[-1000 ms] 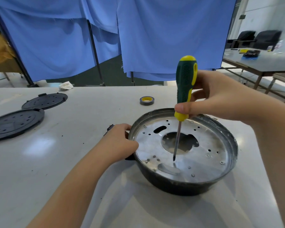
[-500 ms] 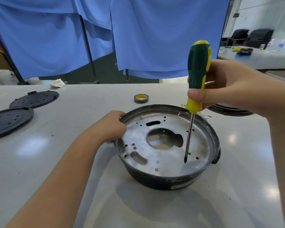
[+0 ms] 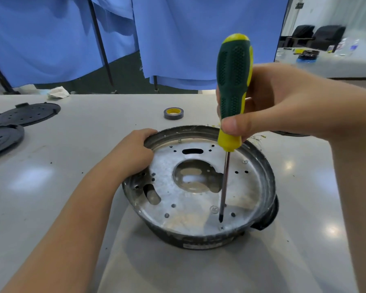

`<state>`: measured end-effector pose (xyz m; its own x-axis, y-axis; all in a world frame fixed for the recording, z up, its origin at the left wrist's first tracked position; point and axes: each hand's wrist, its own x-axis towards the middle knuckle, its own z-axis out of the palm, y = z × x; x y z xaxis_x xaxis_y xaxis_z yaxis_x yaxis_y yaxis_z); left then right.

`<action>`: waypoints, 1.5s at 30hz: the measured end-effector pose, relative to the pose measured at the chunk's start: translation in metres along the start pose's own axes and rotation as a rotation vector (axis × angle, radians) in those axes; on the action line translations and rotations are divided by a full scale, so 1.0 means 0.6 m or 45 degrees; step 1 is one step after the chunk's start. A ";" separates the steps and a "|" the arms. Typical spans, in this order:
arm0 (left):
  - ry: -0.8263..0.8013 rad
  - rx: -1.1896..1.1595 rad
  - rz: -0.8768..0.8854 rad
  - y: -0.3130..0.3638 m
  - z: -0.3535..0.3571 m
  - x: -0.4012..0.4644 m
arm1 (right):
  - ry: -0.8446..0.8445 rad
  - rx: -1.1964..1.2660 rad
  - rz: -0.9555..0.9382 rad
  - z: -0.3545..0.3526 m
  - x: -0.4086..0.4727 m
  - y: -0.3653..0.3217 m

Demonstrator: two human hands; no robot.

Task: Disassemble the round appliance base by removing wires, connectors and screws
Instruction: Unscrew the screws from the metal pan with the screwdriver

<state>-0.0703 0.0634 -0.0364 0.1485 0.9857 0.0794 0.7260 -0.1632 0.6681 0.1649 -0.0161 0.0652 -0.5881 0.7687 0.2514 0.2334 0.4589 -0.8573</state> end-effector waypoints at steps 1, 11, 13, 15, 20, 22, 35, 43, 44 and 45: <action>0.001 0.004 0.000 0.001 0.000 0.000 | -0.013 -0.007 0.002 0.002 0.001 0.000; 0.007 0.025 0.002 -0.001 0.003 0.003 | -0.073 -0.063 0.052 0.003 0.002 -0.001; 0.012 0.024 0.005 -0.001 0.002 0.002 | -0.077 -0.077 0.055 0.004 0.002 0.000; 0.012 0.023 0.004 -0.001 0.002 0.002 | -0.079 -0.072 0.060 0.004 0.003 0.001; 0.013 0.016 -0.012 0.000 0.003 0.002 | -0.088 -0.085 0.069 0.002 0.001 -0.004; 0.014 0.012 -0.014 -0.001 0.003 0.003 | -0.096 -0.093 0.079 0.001 -0.001 -0.007; 0.078 -0.026 -0.015 -0.007 0.006 0.007 | -0.163 -0.111 0.124 0.002 -0.011 -0.018; 0.273 0.053 0.216 -0.005 0.005 0.009 | -0.250 -0.175 0.056 0.011 -0.005 -0.024; 0.296 0.092 0.251 -0.001 0.005 0.005 | -0.249 -0.169 0.049 0.010 -0.006 -0.025; 0.320 0.114 0.282 0.006 0.004 -0.002 | -0.241 -0.176 0.045 0.008 -0.007 -0.024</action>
<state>-0.0661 0.0615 -0.0358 0.1474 0.9034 0.4026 0.7521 -0.3667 0.5476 0.1602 -0.0281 0.0743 -0.7092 0.6943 0.1225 0.3524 0.4996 -0.7913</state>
